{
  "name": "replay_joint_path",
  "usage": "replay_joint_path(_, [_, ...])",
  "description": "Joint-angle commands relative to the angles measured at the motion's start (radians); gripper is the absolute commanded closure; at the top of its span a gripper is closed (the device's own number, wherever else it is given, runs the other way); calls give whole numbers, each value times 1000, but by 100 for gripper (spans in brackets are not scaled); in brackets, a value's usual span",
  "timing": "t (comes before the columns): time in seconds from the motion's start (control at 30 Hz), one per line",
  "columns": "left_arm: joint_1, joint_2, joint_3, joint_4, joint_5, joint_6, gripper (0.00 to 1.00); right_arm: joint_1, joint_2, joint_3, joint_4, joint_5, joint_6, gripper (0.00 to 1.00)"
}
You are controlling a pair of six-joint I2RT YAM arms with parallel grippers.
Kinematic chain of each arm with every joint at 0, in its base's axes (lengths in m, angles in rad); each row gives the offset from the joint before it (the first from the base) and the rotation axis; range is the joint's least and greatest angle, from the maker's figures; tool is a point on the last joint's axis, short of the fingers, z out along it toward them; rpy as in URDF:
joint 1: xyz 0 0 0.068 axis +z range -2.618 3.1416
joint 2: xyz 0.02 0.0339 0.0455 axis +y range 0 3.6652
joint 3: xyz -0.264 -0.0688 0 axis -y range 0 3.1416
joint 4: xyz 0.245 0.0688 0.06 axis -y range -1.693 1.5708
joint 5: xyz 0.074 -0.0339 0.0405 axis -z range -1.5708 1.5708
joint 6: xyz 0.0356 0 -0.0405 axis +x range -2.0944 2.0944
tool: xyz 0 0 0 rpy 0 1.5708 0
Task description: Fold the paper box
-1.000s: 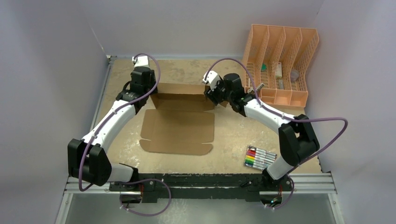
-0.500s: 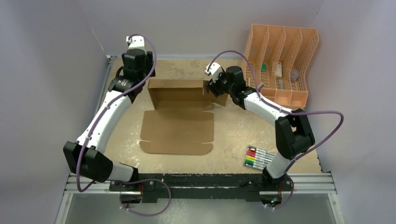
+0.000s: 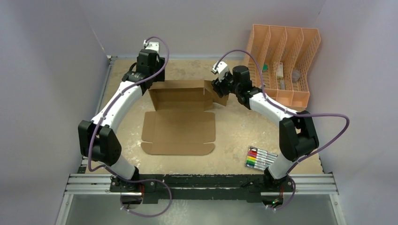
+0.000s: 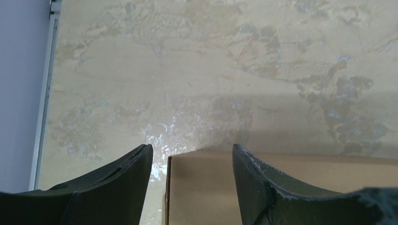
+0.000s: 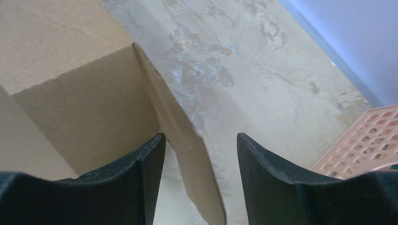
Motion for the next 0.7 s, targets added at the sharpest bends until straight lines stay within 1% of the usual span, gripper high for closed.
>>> replay_joint_path(0.0, [4, -26, -34, 16, -5, 8, 37, 3, -16, -16, 48, -58, 93, 41])
replay_joint_path(0.23, [4, -26, -112, 11, 46, -57, 37, 7, -6, -18, 74, -116, 219, 53])
replay_joint_path(0.37, [4, -40, -138, 20, 80, -96, 37, 31, 4, -9, 74, -132, 275, 62])
replay_joint_path(0.53, [4, -56, -145, 39, 129, -149, 38, 79, 17, 7, 74, -103, 343, 67])
replay_joint_path(0.67, [4, -63, -149, 50, 150, -179, 38, 99, 8, 7, 100, -86, 403, 69])
